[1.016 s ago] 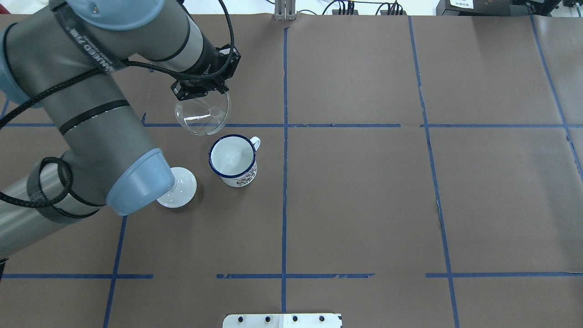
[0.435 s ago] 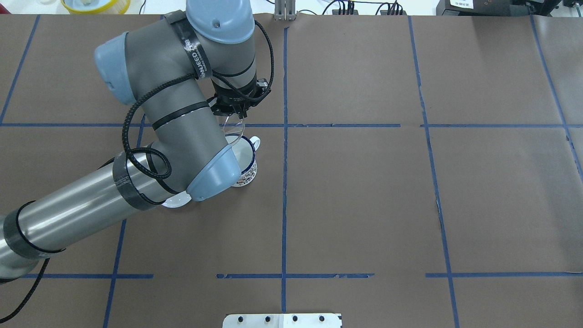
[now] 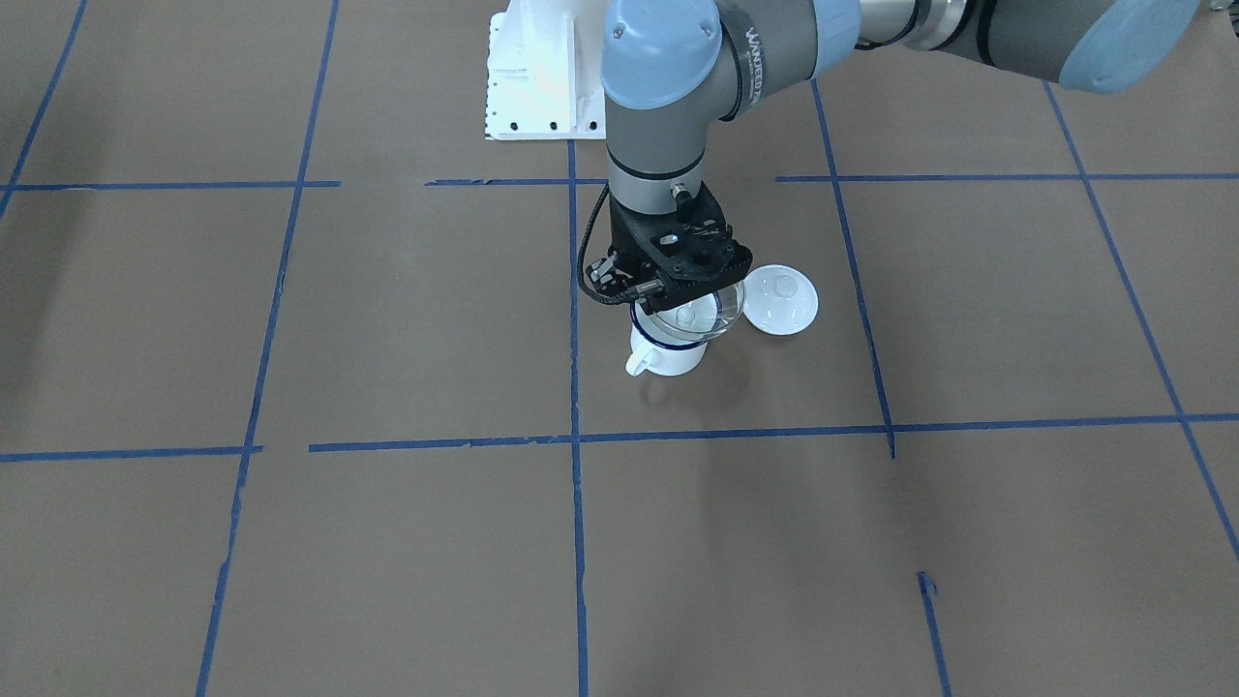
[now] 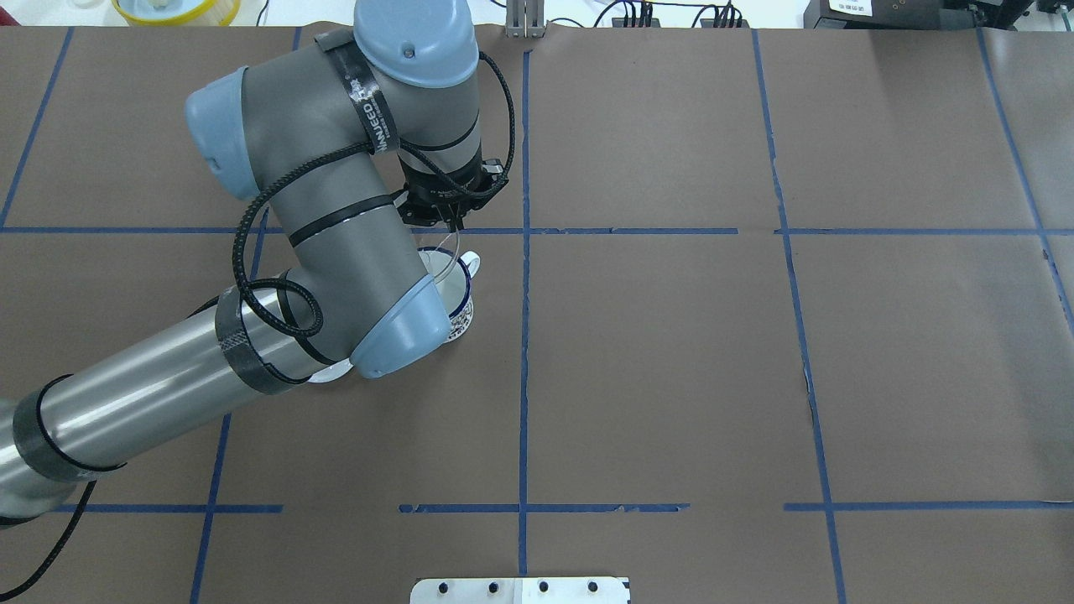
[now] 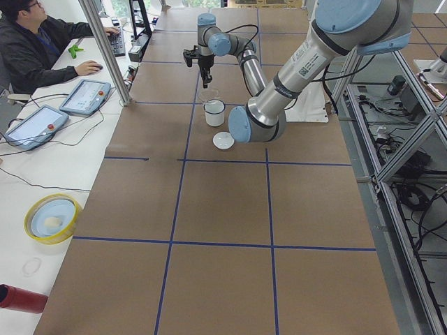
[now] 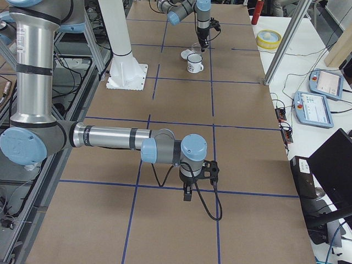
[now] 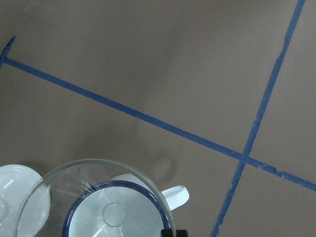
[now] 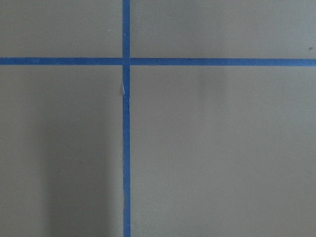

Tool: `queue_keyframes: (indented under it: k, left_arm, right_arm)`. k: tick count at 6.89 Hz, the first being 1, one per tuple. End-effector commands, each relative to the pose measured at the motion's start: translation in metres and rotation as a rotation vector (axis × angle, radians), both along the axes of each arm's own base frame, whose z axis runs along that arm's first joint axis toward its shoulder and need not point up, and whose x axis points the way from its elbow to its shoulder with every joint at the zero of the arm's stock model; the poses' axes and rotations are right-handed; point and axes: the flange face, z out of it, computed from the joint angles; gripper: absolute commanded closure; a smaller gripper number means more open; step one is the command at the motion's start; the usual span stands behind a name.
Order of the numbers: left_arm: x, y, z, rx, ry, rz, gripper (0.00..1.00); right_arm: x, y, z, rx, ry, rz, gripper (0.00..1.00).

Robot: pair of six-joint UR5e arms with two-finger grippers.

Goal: Place funnel on cup
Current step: 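Lower the clear glass funnel into the mouth of the white mug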

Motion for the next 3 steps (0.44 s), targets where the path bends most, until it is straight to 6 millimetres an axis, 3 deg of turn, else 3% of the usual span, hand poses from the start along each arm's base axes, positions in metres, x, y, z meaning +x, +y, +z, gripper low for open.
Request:
queue_keyframes:
  k: [1,3]
  left_arm:
    - [0.0340,0.0270,0.0113,-0.008,-0.013,0.068,1.00]
    - [0.0425,0.0306,0.0176,0.005,-0.024,0.101,1.00]
  right_arm:
    - [0.0000,0.0000,0.0002,0.000,0.000,0.000,0.00]
    - [0.0000,-0.0001,-0.0005,0.001,0.000,0.000,0.00]
